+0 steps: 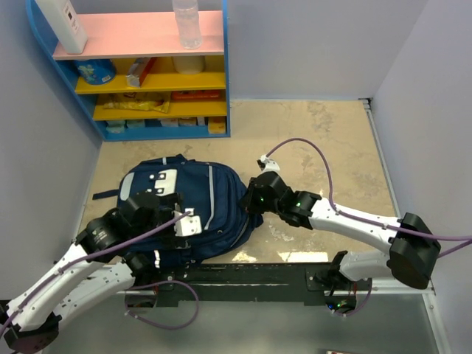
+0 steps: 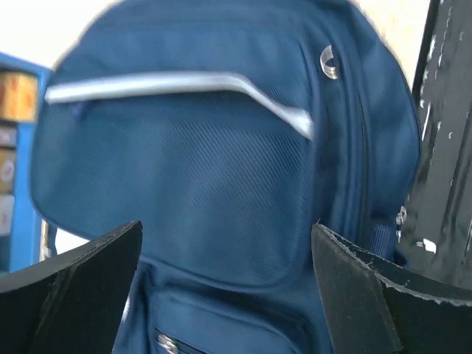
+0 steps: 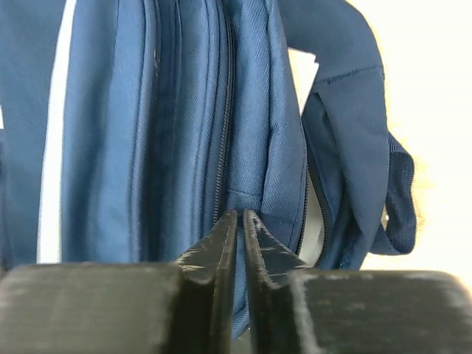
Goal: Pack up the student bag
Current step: Zip the student bag at the center of the board.
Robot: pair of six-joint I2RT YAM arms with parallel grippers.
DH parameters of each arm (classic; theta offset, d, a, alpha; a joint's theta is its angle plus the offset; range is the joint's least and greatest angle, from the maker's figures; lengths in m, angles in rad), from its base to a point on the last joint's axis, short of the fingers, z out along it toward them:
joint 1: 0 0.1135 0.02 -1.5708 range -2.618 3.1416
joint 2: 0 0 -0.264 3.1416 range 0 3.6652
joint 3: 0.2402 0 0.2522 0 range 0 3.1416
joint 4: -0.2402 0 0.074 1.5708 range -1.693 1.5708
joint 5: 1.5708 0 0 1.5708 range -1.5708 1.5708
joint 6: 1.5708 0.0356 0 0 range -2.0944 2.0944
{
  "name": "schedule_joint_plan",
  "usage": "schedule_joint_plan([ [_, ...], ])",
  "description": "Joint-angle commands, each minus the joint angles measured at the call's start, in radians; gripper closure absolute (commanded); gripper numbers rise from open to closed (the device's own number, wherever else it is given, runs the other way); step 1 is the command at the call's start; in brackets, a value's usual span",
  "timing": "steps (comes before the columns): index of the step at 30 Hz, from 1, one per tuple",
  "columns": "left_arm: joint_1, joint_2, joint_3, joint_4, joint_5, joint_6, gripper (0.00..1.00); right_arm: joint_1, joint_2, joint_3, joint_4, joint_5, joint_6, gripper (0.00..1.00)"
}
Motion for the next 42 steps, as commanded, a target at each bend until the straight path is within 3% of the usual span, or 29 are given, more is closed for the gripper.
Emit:
schedule_joint_plan([
  [1, -0.001, -0.1, -0.094, 0.029, -0.092, -0.025, 0.0, 0.009, -0.029, 0.012, -0.003, -0.02, -0.039, 0.97],
  [5, -0.001, -0.134, -0.219, 0.153, -0.157, -0.015, 0.0, 0.011, -0.02, 0.006, -0.054, -0.007, -0.03, 1.0],
  [17, 0.013, 0.25, -0.222, 0.481, -0.146, 0.164, 0.01, 0.023, -0.099, -0.129, -0.06, 0.029, 0.071, 1.0],
  [24, 0.177, 0.387, -0.086, 0.494, 0.025, 0.327, 0.03, 0.048, -0.133, -0.106, -0.086, 0.055, 0.016, 1.0],
  [26, 0.201, 0.39, -0.038, 0.455, 0.047, 0.301, 0.03, 0.097, -0.176, -0.115, -0.042, 0.067, -0.047, 0.83],
  [28, 0.208, 0.378, -0.014, 0.426, 0.052, 0.265, 0.01, 0.141, -0.199, -0.12, -0.01, 0.091, -0.079, 0.58],
  [30, 0.208, 0.344, 0.031, 0.406, 0.055, 0.226, 0.0, 0.199, -0.181, -0.132, 0.022, 0.098, -0.142, 0.48],
  [35, 0.208, 0.289, 0.121, 0.311, 0.098, 0.139, 0.0, 0.336, -0.04, -0.264, 0.376, 0.171, -0.314, 0.26],
  [37, 0.208, 0.283, 0.141, 0.27, 0.096, 0.122, 0.0, 0.336, 0.006, -0.296, 0.513, 0.203, -0.332, 0.22],
  [42, 0.208, 0.245, 0.163, 0.214, 0.118, 0.09, 0.0, 0.348, 0.161, -0.338, 0.762, 0.297, -0.498, 0.32],
])
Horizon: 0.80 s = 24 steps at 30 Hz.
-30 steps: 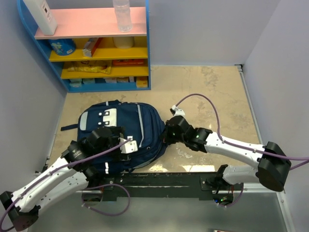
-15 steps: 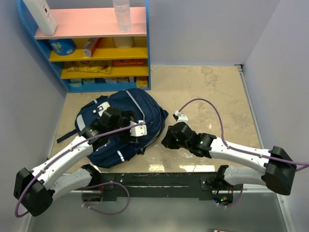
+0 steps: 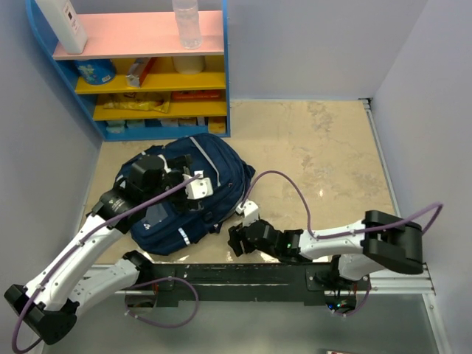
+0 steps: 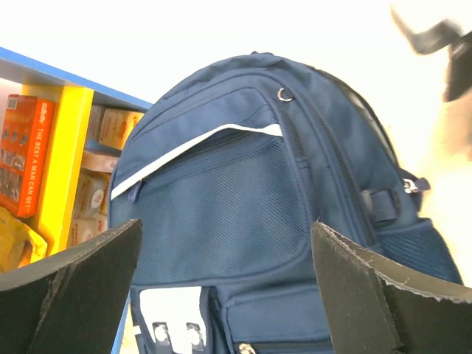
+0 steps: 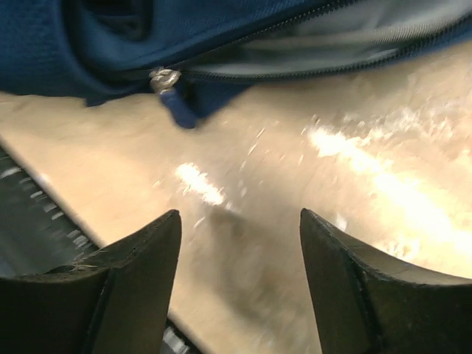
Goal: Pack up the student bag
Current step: Zip the student bag at the center of the board.
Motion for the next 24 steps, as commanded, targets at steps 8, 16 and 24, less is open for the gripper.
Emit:
schedule_joint_plan([
  [8, 0.005, -0.066, -0.042, -0.054, 0.014, -0.052, 0.02, 0.024, 0.278, 0.082, 0.536, 0.161, -0.4, 0.41],
  [16, 0.005, -0.074, -0.055, -0.059, 0.011, -0.062, 0.04, 0.029, 0.398, 0.138, 0.599, 0.161, -0.411, 0.49],
  [24, 0.003, -0.065, -0.043, -0.088, 0.085, -0.057, 0.04, 0.033, 0.432, 0.171, 0.56, 0.211, -0.382, 0.82],
])
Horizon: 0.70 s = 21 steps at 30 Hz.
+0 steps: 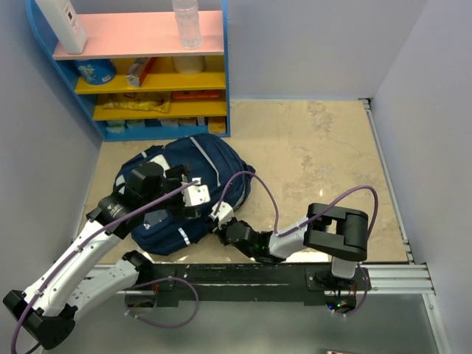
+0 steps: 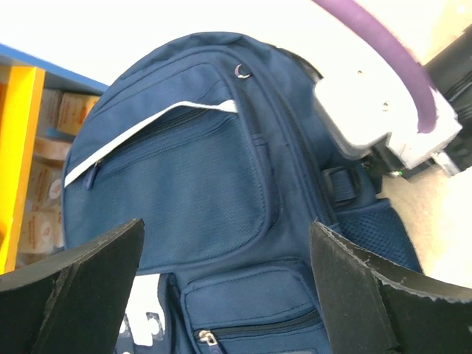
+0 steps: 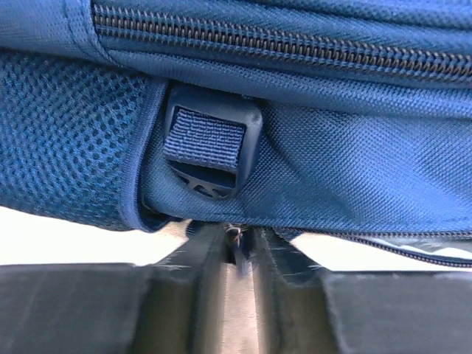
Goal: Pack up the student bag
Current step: Zip the student bag at the center of the board.
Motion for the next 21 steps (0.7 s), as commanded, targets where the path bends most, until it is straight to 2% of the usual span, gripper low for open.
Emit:
schedule_joint_plan([
  [1, 0.002, 0.007, 0.019, -0.024, 0.074, -0.014, 0.04, 0.008, -0.003, 0.039, 0.015, 0.055, 0.01, 0.86],
  [3, 0.0, 0.025, 0.035, -0.047, 0.098, -0.019, 0.07, 0.009, -0.025, 0.027, -0.005, 0.042, 0.024, 0.91],
  [6, -0.023, 0.056, 0.051, -0.061, 0.117, -0.028, 0.09, 0.019, -0.067, -0.014, -0.029, 0.042, 0.058, 0.91],
  [9, -0.095, 0.057, 0.028, -0.05, 0.098, -0.034, 0.09, 0.031, -0.105, -0.057, -0.043, 0.038, 0.104, 0.95],
  [10, -0.151, 0.059, 0.014, -0.049, 0.086, -0.04, 0.09, 0.036, -0.116, -0.065, -0.066, 0.044, 0.127, 1.0],
  [13, -0.236, 0.073, -0.006, -0.049, 0.072, -0.06, 0.09, 0.077, -0.166, -0.099, -0.094, 0.055, 0.176, 1.0],
  [18, -0.291, 0.116, -0.033, -0.049, 0.043, -0.039, 0.11, 0.115, -0.21, -0.131, -0.118, 0.099, 0.237, 1.0],
  [21, -0.348, 0.16, -0.059, -0.026, -0.032, -0.045, 0.11, 0.115, -0.23, -0.148, -0.124, 0.113, 0.274, 1.0],
])
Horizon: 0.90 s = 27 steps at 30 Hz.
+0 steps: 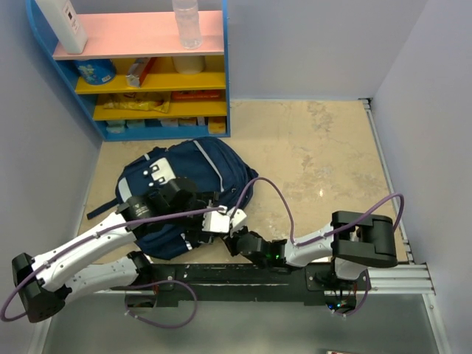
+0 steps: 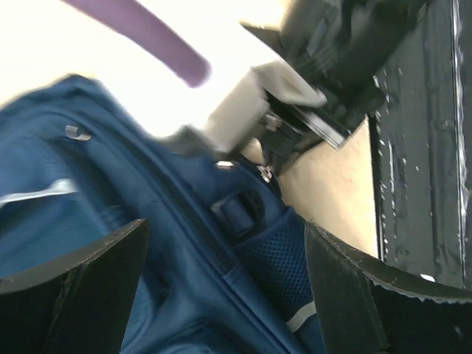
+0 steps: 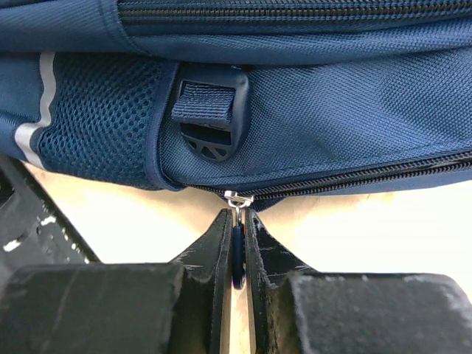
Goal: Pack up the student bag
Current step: Zip the student bag at the center of the board.
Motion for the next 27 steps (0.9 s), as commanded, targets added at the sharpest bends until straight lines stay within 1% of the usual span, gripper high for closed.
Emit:
schedule_joint_plan([
  [1, -0.071, 0.057, -0.053, 0.041, -0.098, -0.019, 0.11, 0.017, -0.05, -0.038, -0.031, 0.049, 0.088, 1.0],
  [2, -0.074, 0.058, -0.064, 0.065, -0.134, -0.019, 0.12, 0.017, -0.062, -0.04, -0.035, 0.059, 0.097, 1.0],
  [5, -0.088, 0.058, -0.107, 0.094, -0.18, -0.019, 0.14, 0.017, -0.088, -0.052, -0.057, 0.105, 0.12, 1.0],
  [8, -0.111, 0.064, -0.13, 0.119, -0.191, -0.045, 0.15, 0.013, -0.132, -0.07, -0.064, 0.151, 0.14, 1.0],
  [13, -0.16, 0.089, -0.175, 0.16, -0.203, -0.048, 0.18, 0.013, -0.146, -0.084, -0.04, 0.124, 0.163, 1.0],
  [15, -0.174, 0.095, -0.181, 0.171, -0.206, -0.051, 0.22, 0.013, -0.142, -0.086, -0.038, 0.11, 0.174, 1.0],
  [22, -0.207, 0.11, -0.158, 0.164, -0.155, -0.076, 0.28, 0.013, -0.114, -0.095, -0.003, 0.075, 0.197, 1.0],
  [24, -0.216, 0.114, -0.149, 0.156, -0.145, -0.067, 0.32, 0.015, -0.111, -0.095, 0.005, 0.064, 0.198, 1.0],
  [27, -0.233, 0.124, -0.165, 0.165, -0.16, -0.048, 0.32, 0.015, -0.108, -0.087, 0.006, 0.058, 0.194, 1.0],
])
